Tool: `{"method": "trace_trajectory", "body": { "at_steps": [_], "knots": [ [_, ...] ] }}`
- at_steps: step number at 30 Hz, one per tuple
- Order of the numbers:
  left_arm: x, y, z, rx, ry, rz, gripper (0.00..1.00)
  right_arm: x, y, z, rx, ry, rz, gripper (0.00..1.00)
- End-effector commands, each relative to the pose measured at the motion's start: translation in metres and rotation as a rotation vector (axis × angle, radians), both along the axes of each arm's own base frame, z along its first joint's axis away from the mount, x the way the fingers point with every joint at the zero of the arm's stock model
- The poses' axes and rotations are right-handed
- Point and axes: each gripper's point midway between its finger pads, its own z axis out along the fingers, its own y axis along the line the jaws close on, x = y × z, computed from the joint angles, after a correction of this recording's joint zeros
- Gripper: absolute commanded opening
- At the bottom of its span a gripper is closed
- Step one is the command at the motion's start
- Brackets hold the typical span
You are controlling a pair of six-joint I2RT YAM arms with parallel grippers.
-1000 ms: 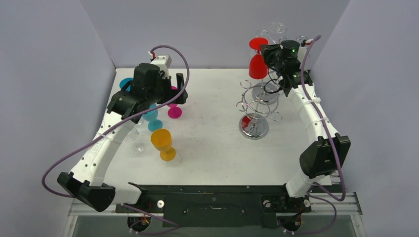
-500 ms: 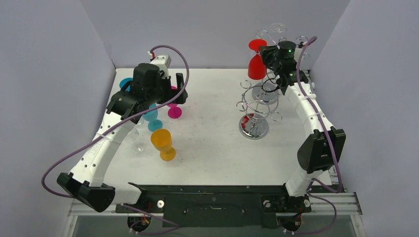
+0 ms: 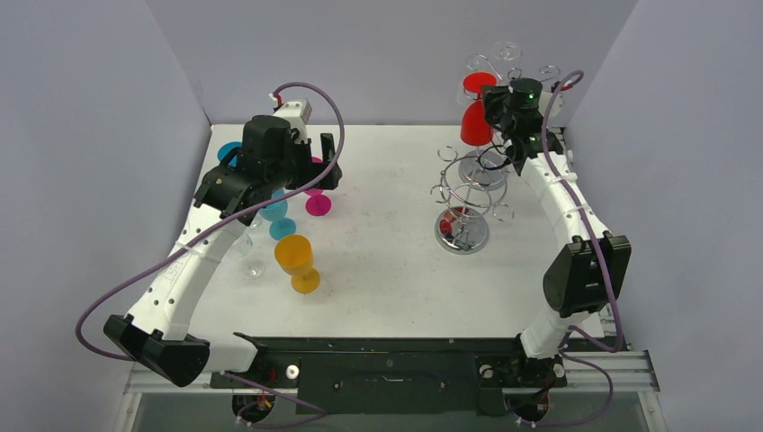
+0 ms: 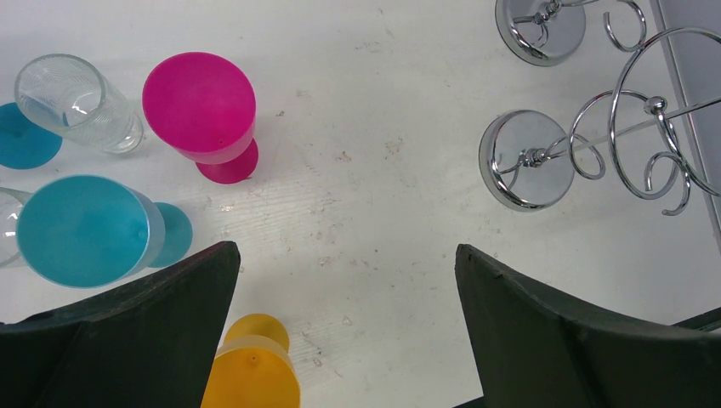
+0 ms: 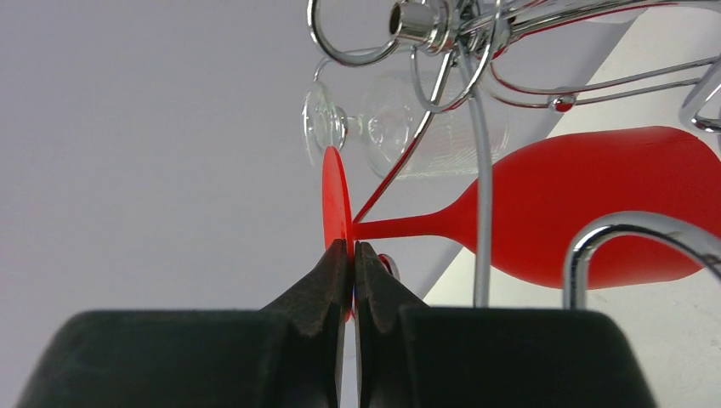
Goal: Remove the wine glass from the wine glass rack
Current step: Pick up the wine glass from the wine rack.
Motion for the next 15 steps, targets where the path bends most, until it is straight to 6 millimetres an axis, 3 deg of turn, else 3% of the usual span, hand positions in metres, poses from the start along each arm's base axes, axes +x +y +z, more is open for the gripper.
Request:
{"method": "trace_trajectory", "body": {
  "at_steps": [1, 15],
  "knots": [
    [0.000, 0.001, 0.019, -0.029, -0.061, 0.006, 0.96, -0.017, -0.016, 0.050, 0.015, -0.129, -0.056, 0.00],
    [0.003, -0.004, 0.017, -0.043, -0.054, 0.002, 0.96, -0.045, -0.028, 0.060, 0.019, -0.150, -0.074, 0.00]
  ]
}}
